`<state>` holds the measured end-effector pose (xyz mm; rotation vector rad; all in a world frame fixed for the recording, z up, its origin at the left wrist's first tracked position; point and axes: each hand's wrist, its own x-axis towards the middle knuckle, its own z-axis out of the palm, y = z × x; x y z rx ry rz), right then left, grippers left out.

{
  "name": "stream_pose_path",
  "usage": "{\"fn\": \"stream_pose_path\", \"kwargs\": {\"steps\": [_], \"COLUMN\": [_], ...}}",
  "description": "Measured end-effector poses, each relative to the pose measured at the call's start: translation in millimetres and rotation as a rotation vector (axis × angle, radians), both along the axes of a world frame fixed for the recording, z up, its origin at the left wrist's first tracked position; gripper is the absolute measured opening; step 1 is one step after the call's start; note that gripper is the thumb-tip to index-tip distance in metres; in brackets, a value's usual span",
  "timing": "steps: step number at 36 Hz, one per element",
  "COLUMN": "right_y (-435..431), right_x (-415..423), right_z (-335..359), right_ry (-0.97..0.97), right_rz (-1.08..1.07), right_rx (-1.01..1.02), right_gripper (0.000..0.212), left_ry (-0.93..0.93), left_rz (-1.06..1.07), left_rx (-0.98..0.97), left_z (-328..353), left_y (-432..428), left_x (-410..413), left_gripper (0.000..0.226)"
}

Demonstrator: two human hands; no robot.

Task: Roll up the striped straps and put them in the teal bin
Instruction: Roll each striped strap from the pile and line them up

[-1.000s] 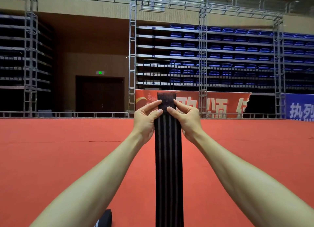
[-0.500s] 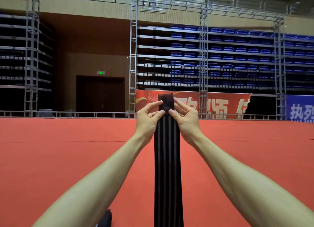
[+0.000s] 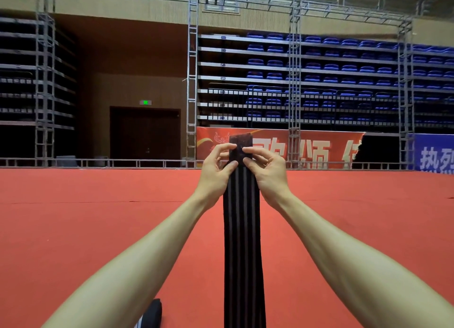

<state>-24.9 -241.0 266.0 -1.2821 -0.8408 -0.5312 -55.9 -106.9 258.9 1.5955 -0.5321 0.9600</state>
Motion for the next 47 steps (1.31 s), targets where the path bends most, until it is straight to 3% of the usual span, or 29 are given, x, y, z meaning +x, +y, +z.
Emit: {"fn": "stream_pose_path", "kwargs": {"steps": [7,16,20,32,34,40,47], "right_y": [-2,-3,-3,-4,-5,-9,-6], "right_x": [1,6,4,4,6,12,9], "right_z": [-8,-5,-6,-9,-8,-2,-3], "right_ry": [-0.175,-0.091,-0.060,-0.092,-0.072,0.002,0.020], "right_rz": [-0.051,0.008,0.073,-0.012,-0.030,-0.038,-0.016], "right_rx": [-0.228,-0.093,-0.062,-0.176,-0.173,-0.077,-0.132], "right_gripper": [0.040,0.036,0.037,0.029,0.033,0.039,0.035], "left_ry": [-0.018,0.050,0.030,0.047,0.080,0.154,0.176], "left_rz": [0.033,-0.096,-0.116,-0.068,-0.087,-0.103,-0.062], "left_rx": [-0.108,0.036,-0.019,0.009,0.059,0.381,0.302], "left_z": [1,-5,-10,-17,-22,-66,-85], "left_y": [0,1,-2,-3,0,8,4], "left_x": [5,4,3,5,2,1,2], "left_gripper": [0.034,0.038,0.038,0.034,0.038,0.085,0.086]}}
